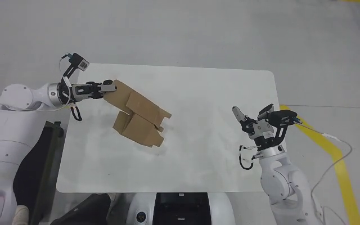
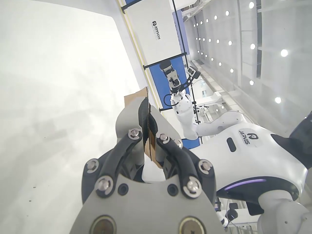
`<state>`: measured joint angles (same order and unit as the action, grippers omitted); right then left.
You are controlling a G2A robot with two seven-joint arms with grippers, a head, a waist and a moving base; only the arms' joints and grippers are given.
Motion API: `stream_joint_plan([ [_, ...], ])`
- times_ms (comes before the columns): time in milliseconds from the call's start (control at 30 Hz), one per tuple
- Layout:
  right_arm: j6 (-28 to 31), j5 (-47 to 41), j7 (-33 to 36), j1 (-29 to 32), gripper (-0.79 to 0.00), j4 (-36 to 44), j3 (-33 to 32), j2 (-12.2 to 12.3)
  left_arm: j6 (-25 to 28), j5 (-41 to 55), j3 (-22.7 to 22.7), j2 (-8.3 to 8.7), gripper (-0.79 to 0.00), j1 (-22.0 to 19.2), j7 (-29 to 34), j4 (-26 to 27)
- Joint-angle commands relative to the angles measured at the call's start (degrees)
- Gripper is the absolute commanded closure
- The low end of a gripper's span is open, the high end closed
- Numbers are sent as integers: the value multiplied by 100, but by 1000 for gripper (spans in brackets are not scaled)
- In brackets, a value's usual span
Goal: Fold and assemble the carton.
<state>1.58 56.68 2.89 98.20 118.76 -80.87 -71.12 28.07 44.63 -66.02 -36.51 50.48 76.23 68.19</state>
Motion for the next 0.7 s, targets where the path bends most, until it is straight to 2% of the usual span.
stream_joint_plan([
  [0,0,0,0,0,-785,0,0,0,3,-4,-2,1,0,2,-4,2],
  [367,17,-104,16,8,-785,-17,23,-5,3,-4,-2,1,0,2,-4,2],
  [533,680,-1302,161,57,-785,159,150,-26,-70,-93,-24,-6,0,63,-214,133],
  [667,1071,-2096,810,54,-785,221,358,-20,-102,-185,-98,-19,0,144,-415,338],
])
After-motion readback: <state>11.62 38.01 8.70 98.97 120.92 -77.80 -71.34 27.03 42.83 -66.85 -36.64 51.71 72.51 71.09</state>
